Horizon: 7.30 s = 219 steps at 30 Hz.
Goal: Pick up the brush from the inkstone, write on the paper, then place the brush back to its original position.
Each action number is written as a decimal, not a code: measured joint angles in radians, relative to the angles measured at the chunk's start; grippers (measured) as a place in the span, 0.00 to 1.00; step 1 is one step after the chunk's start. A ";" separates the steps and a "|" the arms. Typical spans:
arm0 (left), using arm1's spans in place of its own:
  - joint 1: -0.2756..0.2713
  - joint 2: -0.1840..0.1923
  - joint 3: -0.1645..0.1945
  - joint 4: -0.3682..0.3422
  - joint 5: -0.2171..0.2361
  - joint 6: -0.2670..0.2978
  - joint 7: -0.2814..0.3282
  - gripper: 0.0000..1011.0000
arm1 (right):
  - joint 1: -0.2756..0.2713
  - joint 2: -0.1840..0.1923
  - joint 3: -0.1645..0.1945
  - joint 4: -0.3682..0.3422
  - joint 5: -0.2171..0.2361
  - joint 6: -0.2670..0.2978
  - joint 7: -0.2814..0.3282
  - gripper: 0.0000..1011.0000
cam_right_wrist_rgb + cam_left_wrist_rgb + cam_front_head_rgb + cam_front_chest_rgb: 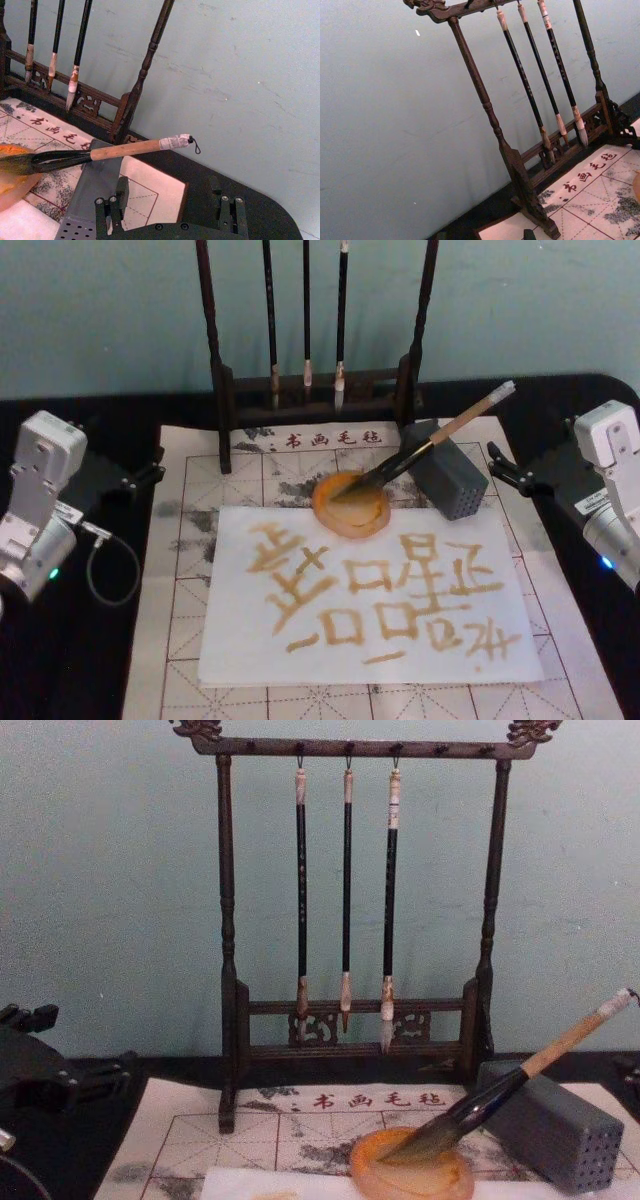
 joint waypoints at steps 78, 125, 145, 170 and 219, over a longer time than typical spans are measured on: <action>0.000 0.000 0.000 0.000 0.000 0.000 0.000 0.99 | -0.019 -0.003 0.024 -0.020 0.003 0.000 0.025 0.99; 0.000 0.000 0.000 0.000 0.000 0.000 0.000 0.99 | -0.001 -0.294 0.298 -0.022 0.663 0.489 0.085 0.99; 0.000 0.000 0.000 0.000 0.000 0.000 0.000 0.99 | 0.071 -0.344 0.310 0.065 0.808 0.507 0.062 0.99; 0.000 0.000 0.000 0.000 0.000 0.000 0.000 0.99 | 0.139 -0.380 0.318 0.153 0.971 0.530 0.053 0.99; 0.000 0.000 0.000 0.000 0.000 0.000 0.000 0.99 | 0.206 -0.379 0.255 0.246 1.024 0.476 0.045 0.90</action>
